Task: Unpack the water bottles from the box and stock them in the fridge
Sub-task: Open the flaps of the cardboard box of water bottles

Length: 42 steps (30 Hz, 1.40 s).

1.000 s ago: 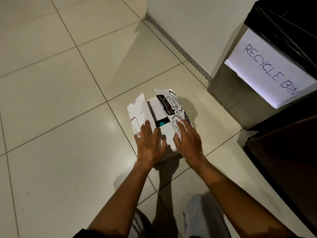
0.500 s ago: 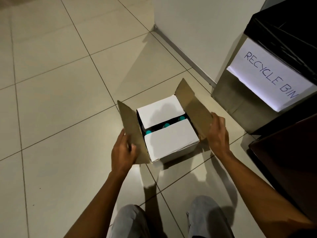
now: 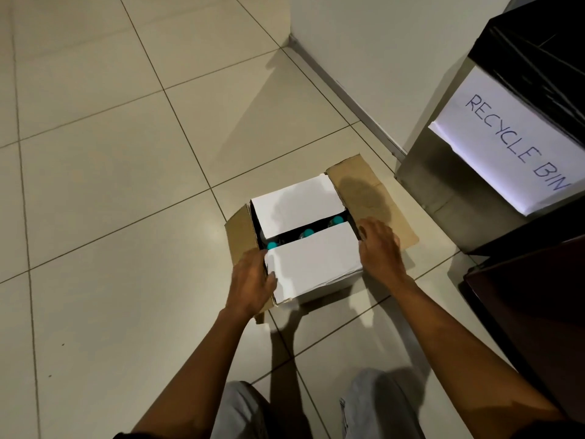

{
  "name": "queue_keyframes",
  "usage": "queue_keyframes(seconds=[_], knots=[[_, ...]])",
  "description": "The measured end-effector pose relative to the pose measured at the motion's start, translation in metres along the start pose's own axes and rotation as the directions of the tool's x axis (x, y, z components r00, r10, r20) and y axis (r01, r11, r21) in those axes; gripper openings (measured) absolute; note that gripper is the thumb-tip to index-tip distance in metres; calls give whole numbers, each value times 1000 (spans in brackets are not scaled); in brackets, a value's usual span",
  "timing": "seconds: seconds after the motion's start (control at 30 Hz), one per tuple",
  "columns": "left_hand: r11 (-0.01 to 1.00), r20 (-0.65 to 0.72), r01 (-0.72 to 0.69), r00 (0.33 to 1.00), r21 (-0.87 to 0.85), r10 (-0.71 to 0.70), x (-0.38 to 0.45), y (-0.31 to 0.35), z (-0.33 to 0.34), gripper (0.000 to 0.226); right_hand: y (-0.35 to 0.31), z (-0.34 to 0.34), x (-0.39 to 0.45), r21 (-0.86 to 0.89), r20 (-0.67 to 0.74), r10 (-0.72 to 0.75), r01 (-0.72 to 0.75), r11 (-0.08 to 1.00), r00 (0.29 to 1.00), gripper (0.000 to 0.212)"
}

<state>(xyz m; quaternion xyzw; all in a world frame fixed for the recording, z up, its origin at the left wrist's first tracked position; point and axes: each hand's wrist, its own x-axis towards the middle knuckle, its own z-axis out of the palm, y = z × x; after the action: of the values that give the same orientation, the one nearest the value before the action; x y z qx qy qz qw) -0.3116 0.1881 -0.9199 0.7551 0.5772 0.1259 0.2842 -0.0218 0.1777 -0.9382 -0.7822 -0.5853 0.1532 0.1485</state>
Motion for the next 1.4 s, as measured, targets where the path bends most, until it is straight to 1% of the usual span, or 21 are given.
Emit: queue_keyframes(seconds=[0.07,0.13,0.2,0.27,0.33,0.43,0.5,0.6,0.67,0.73,0.8,0.83,0.93,1.03,1.1,1.2,1.27,1.3,1.33,1.4], knots=[[999,94,36,995,-12,-35,7,7,4,52,-10,4,8,62,117,-66,59,996,991,49],[997,161,72,984,27,-75,11,9,9,54,-17,7,15,12,247,-93,93,996,965,55],[995,168,93,981,32,-97,12,12,11,53,-21,9,20,-78,341,-89,123,989,936,57],[993,141,114,984,-34,-108,13,14,11,52,-24,10,23,-117,397,-52,107,987,916,54],[988,114,103,989,-111,-91,13,15,9,48,-26,10,22,-112,380,-45,94,989,924,49],[975,18,101,995,-200,-99,10,19,6,38,-27,3,21,-55,253,-73,89,994,965,39],[963,-60,117,989,-241,-136,7,23,1,32,-28,-9,20,8,171,-69,69,998,983,36],[933,-168,107,970,-343,-173,5,24,0,13,-31,-23,21,134,96,-63,50,990,993,34],[911,-232,78,955,-405,-185,-2,27,-3,25,-32,-34,13,207,46,-75,64,976,996,32],[891,-259,74,943,-447,-208,-9,29,-5,37,-29,-42,6,243,14,-96,90,966,995,27],[864,-240,83,943,-496,-228,-17,29,-7,47,-24,-49,-4,261,13,-123,115,958,992,22],[847,-212,82,951,-526,-224,-22,29,-8,50,-20,-51,-9,274,26,-135,123,954,991,23],[792,-80,90,982,-604,-172,-40,29,-4,54,-6,-48,-27,280,127,-128,88,956,984,31],[826,14,117,991,-551,-131,-53,23,6,59,9,-34,-49,191,252,-108,60,980,962,39],[850,76,142,990,-507,-119,-57,20,14,59,18,-24,-58,177,320,-115,60,982,940,35],[899,142,146,985,-412,-95,-54,18,22,51,23,-11,-64,132,391,-99,50,990,915,29],[930,144,132,986,-343,-87,-48,17,25,41,20,-3,-65,71,393,-76,52,996,916,28],[937,127,123,988,-328,-85,-43,15,25,37,17,0,-64,59,369,-67,49,997,927,27],[936,106,119,990,-330,-88,-38,14,25,33,14,2,-61,75,333,-65,42,996,941,25],[933,62,115,993,-341,-100,-25,13,23,27,5,4,-50,166,246,-72,31,986,967,21]])
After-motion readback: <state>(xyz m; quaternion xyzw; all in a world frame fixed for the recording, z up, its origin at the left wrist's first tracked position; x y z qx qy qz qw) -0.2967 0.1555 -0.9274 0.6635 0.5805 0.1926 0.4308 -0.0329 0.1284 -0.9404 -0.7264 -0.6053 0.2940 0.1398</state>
